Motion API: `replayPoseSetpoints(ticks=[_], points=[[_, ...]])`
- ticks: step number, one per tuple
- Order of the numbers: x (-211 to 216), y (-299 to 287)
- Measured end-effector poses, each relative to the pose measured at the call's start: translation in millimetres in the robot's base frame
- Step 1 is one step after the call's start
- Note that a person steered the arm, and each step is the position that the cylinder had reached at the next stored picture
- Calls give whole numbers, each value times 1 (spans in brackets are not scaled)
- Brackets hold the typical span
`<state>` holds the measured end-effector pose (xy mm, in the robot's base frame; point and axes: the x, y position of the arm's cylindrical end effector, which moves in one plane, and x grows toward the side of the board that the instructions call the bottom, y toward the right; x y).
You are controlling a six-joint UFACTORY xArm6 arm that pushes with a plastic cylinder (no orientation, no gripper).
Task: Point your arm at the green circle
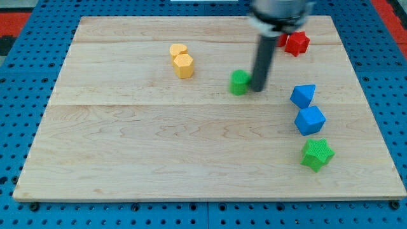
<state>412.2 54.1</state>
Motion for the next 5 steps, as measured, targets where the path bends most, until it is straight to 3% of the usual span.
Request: replayPoseSetpoints(ticks=[1, 2, 3, 4, 5], points=[[28, -95], [24, -57], [7, 19], [-23, 13], [26, -60]])
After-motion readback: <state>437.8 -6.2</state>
